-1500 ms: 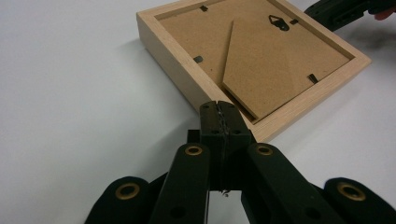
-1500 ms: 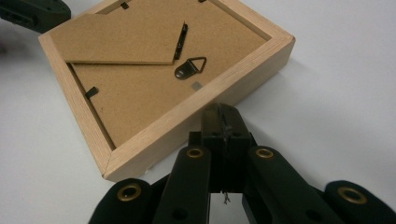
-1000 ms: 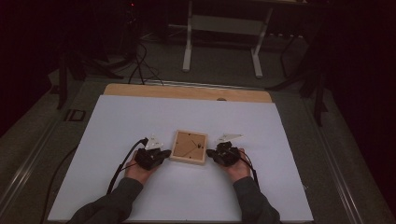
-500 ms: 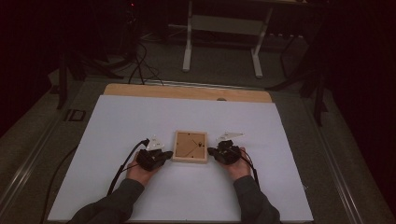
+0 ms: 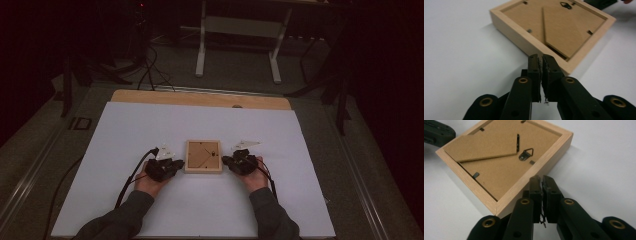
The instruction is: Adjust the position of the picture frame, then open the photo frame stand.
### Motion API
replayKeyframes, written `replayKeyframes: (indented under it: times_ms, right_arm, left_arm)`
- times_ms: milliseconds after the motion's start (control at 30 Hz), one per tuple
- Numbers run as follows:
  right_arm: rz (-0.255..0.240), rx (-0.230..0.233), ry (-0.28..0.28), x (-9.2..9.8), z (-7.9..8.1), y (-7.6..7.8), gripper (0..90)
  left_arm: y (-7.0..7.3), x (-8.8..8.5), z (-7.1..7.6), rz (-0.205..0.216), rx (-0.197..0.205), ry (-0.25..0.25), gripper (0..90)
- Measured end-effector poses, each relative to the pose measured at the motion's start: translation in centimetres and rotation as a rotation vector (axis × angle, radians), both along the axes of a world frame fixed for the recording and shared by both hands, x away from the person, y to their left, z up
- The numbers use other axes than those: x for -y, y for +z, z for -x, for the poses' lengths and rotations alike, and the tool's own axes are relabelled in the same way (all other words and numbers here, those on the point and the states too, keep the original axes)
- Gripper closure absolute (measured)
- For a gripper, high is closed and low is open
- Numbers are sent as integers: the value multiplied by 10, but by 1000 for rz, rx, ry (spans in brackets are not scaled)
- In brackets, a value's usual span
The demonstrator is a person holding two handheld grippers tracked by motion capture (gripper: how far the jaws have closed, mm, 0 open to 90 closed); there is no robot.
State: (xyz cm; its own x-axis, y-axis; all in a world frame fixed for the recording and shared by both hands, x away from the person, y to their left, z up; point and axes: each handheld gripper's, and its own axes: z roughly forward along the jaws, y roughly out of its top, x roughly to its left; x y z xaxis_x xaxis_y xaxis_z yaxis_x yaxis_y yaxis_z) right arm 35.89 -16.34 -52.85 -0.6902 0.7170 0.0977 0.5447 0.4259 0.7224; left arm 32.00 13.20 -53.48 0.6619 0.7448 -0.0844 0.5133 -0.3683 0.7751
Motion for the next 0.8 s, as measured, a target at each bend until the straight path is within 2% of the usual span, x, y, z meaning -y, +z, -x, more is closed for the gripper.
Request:
replayKeyframes:
  times_ms: [67,267,467,633,733,800]
  right_arm:
    - [0,14,-8,2,0,2,837]
    - [0,55,-30,8,1,8,752]
    - [-15,85,-43,14,3,13,669]
    - [-24,87,-48,17,5,14,651]
    - [-29,88,-55,19,6,14,647]
    - [-51,86,-53,22,7,15,653]
  left_arm:
    - [2,-3,-1,8,5,22,823]
    - [6,-9,-2,24,21,46,750]
    - [10,-10,-2,45,28,55,615]
    - [14,-7,0,46,40,56,575]
    - [19,-4,2,52,69,52,559]
    - [24,-2,4,69,80,44,557]
